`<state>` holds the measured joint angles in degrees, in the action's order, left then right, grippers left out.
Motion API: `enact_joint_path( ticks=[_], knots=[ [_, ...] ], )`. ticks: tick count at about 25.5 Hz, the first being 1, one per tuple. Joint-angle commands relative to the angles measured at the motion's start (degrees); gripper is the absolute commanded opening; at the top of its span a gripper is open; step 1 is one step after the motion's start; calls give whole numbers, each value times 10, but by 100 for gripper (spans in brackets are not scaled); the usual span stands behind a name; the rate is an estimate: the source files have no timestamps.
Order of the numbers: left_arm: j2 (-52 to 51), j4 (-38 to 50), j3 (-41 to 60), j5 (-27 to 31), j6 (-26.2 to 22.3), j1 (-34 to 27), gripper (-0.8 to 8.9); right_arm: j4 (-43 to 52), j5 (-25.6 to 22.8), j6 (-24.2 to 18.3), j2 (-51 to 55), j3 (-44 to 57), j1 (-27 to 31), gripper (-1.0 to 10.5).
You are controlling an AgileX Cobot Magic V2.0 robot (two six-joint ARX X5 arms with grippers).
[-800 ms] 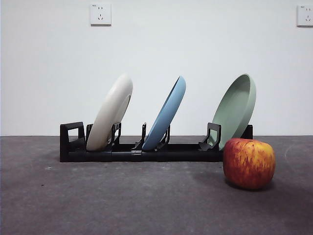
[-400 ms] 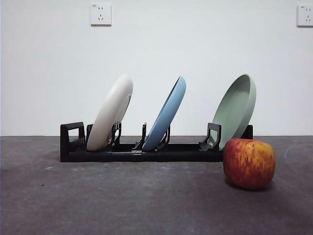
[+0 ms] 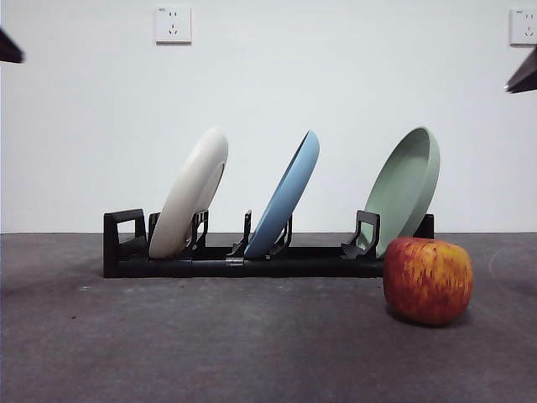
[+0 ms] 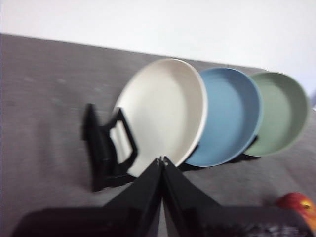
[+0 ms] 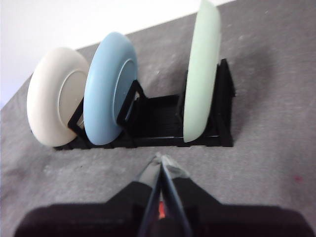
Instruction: Take the yellow plate from the plate rack,put the plate on the table,take the apple from the table,put the apple in the plate
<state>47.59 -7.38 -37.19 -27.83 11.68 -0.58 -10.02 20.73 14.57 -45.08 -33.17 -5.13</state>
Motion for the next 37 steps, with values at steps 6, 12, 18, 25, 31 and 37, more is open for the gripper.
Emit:
enact_joint_path(
  ticks=[6,12,18,25,31,37],
  knots=[
    [137,0,-89,-8,3,45,229,-15,18,-21,-78,-61,1,383],
    [224,-19,-172,15,3,99,229,-24,18,-21,-96,-79,1,380],
    [357,-109,-341,86,-18,147,229,-24,18,-23,-97,-79,1,379],
    [487,-135,-444,89,-17,185,229,-24,18,-23,-97,-79,1,379],
    [524,-130,-447,116,-14,205,218,-25,17,-23,-97,-79,1,378],
    [519,-136,-447,108,-29,205,-7,-24,16,-23,-97,-79,2,378]
  ],
)
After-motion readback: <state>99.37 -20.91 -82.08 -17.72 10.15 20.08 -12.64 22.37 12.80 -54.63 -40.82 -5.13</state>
